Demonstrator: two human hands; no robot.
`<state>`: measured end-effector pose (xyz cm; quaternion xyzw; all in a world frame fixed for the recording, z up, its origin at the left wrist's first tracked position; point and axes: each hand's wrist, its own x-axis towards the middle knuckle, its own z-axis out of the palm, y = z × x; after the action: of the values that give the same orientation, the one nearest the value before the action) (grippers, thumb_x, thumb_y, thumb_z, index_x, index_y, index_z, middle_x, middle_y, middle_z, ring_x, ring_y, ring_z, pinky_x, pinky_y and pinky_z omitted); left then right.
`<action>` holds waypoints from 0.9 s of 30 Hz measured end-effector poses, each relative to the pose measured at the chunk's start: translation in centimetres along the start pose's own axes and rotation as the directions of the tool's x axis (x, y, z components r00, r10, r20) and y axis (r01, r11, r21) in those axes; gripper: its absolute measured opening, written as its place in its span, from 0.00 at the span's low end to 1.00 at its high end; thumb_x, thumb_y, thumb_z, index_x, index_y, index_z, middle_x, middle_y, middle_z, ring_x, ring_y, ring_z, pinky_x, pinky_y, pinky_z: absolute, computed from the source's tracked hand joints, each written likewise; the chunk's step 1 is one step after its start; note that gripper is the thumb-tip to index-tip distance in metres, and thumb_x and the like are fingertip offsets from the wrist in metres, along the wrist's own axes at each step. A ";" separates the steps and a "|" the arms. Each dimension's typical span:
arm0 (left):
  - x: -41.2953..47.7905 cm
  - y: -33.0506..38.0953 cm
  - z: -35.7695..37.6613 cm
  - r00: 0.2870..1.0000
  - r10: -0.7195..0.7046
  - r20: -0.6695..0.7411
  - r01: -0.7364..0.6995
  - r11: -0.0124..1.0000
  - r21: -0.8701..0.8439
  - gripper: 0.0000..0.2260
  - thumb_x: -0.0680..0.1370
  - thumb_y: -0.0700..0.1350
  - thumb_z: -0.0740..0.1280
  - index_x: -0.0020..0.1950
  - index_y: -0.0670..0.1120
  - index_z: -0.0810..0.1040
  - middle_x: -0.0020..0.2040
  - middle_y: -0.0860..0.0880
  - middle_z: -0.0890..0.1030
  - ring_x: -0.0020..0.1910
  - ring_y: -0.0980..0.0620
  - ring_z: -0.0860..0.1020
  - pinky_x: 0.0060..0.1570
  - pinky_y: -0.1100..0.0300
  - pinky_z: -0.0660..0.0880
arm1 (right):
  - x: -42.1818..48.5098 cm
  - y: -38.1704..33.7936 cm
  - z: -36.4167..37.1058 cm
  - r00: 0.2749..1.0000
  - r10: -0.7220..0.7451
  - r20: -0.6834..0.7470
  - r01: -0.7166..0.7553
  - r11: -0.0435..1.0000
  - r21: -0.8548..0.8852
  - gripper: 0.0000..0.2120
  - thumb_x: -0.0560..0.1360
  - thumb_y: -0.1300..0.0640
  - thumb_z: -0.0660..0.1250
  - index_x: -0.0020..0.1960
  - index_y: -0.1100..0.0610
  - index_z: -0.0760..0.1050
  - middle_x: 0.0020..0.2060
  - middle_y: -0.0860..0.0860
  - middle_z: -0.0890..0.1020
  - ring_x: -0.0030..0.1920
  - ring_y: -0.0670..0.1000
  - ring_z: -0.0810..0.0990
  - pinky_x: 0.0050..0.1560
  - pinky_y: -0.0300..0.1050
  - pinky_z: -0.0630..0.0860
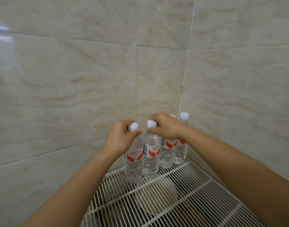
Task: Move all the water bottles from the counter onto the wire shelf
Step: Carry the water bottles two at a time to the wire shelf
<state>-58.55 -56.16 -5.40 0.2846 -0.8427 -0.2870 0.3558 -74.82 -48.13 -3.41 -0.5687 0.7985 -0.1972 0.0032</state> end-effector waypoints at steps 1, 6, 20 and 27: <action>0.1 0.0 0.0 1.000 -0.002 0.005 0.002 1.000 0.003 0.05 0.73 0.48 0.71 0.45 0.49 0.78 0.41 0.41 0.82 0.44 0.41 0.79 0.45 0.46 0.77 | 0.0 -0.1 0.0 1.000 0.004 0.002 -0.004 1.000 -0.006 0.12 0.71 0.48 0.69 0.34 0.47 0.68 0.40 0.50 0.75 0.42 0.53 0.77 0.40 0.49 0.74; 0.2 -0.5 0.5 1.000 0.005 -0.009 -0.004 0.999 0.039 0.08 0.73 0.50 0.71 0.45 0.46 0.80 0.38 0.46 0.82 0.41 0.45 0.80 0.42 0.46 0.79 | -0.5 -0.1 0.0 1.000 0.025 -0.010 -0.025 1.000 0.016 0.08 0.72 0.50 0.69 0.42 0.55 0.75 0.43 0.52 0.78 0.44 0.54 0.78 0.45 0.54 0.77; -1.7 -0.6 0.8 1.000 -0.019 -0.021 0.020 0.997 0.075 0.28 0.75 0.48 0.69 0.73 0.49 0.64 0.65 0.46 0.76 0.62 0.47 0.75 0.56 0.53 0.73 | -3.0 -2.4 0.1 0.989 0.149 -0.014 -0.149 0.989 0.004 0.14 0.77 0.51 0.66 0.60 0.55 0.71 0.55 0.55 0.78 0.54 0.57 0.77 0.52 0.54 0.76; -6.4 -0.6 -0.5 0.997 -0.075 -0.004 0.075 0.996 0.052 0.27 0.77 0.48 0.67 0.74 0.47 0.62 0.69 0.46 0.73 0.67 0.46 0.71 0.61 0.53 0.69 | -7.7 -4.6 0.8 0.984 0.152 -0.097 -0.159 0.985 -0.067 0.33 0.78 0.50 0.64 0.77 0.55 0.53 0.70 0.58 0.69 0.69 0.59 0.68 0.63 0.53 0.69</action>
<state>-54.23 -52.31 -8.26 0.3253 -0.8381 -0.2778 0.3384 -67.72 -42.68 -4.33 -0.4948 0.8466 -0.1922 -0.0393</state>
